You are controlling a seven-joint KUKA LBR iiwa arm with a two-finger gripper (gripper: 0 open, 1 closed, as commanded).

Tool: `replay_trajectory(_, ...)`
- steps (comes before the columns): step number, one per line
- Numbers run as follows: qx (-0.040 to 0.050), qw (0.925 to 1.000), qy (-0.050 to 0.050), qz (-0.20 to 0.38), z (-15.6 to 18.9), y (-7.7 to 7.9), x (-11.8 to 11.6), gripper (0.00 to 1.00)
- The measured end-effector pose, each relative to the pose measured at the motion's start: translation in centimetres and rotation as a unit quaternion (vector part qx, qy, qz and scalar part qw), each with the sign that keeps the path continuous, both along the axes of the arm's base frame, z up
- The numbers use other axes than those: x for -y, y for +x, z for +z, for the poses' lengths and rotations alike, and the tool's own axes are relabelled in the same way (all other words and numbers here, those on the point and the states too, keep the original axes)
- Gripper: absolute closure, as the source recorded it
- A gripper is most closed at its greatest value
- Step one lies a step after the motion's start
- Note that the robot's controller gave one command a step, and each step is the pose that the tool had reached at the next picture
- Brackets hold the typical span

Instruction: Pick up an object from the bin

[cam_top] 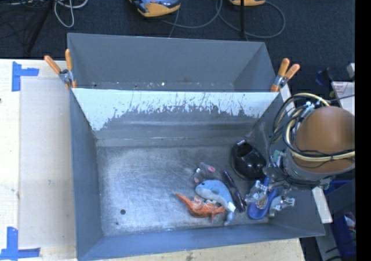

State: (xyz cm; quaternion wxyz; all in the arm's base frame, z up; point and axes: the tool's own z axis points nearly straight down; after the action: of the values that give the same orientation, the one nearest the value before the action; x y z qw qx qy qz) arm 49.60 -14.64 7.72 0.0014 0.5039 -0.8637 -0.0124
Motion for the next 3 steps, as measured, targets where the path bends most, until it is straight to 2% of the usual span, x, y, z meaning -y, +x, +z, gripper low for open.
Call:
replay_trajectory(2,0.0014,1.0000,0.000,0.001,0.2,-0.1,-0.1,1.00)
replay_trajectory(3,0.0006,1.0000,-0.003,0.001,1.8,-0.3,0.0,1.00)
